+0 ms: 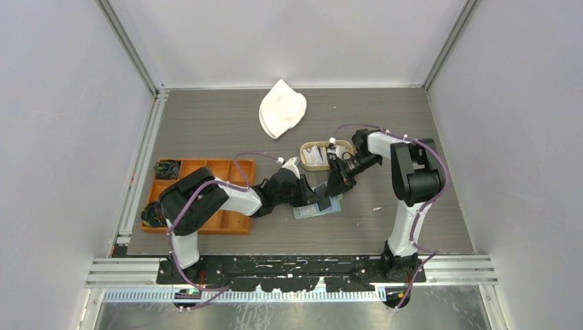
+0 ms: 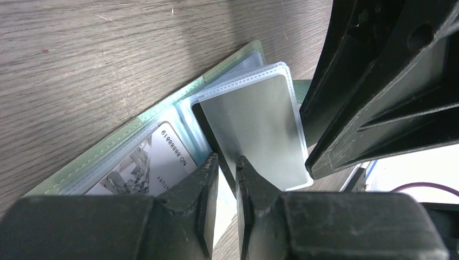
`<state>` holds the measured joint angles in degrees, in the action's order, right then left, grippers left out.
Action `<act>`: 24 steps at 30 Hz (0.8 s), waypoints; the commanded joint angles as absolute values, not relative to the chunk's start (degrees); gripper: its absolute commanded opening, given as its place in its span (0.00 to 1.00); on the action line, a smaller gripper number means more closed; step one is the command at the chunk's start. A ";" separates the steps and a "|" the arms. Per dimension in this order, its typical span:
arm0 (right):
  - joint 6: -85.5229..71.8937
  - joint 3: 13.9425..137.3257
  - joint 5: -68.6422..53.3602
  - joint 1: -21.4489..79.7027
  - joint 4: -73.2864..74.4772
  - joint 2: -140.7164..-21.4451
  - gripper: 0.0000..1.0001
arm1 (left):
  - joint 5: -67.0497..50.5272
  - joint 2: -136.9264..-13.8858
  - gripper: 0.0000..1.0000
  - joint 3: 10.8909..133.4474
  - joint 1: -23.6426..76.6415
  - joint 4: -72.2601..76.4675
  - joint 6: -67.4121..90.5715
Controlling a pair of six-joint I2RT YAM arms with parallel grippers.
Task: Put the credit cards into the card holder
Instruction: Insert the credit card into the card holder.
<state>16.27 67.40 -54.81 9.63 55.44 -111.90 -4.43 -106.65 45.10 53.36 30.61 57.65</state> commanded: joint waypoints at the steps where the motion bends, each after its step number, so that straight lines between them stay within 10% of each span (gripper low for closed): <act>1: 16.68 69.01 -56.87 9.12 56.38 -109.26 0.33 | -5.28 -107.43 0.20 44.17 53.00 32.68 57.66; 24: 21.89 70.78 -62.68 9.58 62.40 -115.18 0.12 | -7.74 -106.69 0.44 37.66 51.70 46.63 59.19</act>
